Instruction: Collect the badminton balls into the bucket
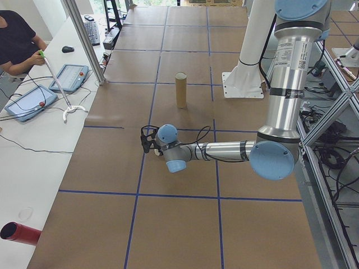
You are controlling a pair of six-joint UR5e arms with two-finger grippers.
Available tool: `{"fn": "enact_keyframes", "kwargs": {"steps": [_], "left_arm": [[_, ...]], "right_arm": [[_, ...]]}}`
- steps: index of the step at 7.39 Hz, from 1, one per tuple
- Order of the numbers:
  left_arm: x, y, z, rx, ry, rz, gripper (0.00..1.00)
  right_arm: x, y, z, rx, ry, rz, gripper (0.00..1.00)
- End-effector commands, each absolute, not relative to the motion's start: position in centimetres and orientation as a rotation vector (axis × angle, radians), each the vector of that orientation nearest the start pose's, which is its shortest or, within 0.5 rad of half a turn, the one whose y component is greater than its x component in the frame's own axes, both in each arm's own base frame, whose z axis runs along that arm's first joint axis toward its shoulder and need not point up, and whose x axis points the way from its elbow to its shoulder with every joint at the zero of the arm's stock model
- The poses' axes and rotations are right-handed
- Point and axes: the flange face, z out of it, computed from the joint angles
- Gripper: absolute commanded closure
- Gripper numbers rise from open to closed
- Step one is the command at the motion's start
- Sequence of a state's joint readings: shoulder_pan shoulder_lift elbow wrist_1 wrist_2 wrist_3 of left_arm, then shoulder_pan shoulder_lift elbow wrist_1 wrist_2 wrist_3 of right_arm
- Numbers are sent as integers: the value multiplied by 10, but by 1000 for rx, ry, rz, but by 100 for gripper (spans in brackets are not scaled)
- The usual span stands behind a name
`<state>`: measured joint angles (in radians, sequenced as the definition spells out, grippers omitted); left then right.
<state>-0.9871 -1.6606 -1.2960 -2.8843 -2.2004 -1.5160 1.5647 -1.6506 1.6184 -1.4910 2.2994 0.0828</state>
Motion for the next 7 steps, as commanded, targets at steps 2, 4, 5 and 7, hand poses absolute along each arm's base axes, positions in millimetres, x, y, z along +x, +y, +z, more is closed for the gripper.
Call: {"fn": "enact_keyframes", "kwargs": {"steps": [2,4,5,7], "left_arm": [[236,-491,607,55,1228,-457,44],[236,-491,607,55,1227,-457,83],[237,-490,607,51,1228,-455,100],[235,-489,594,53,1251,-438,100]], "right_arm": [[64,-462,668,13,-730,56,0],[64,-462,668,13,-730,56,0],[64,-462,668,13,-730,56,0],[64,-462,668,13,-730,56,0]]}}
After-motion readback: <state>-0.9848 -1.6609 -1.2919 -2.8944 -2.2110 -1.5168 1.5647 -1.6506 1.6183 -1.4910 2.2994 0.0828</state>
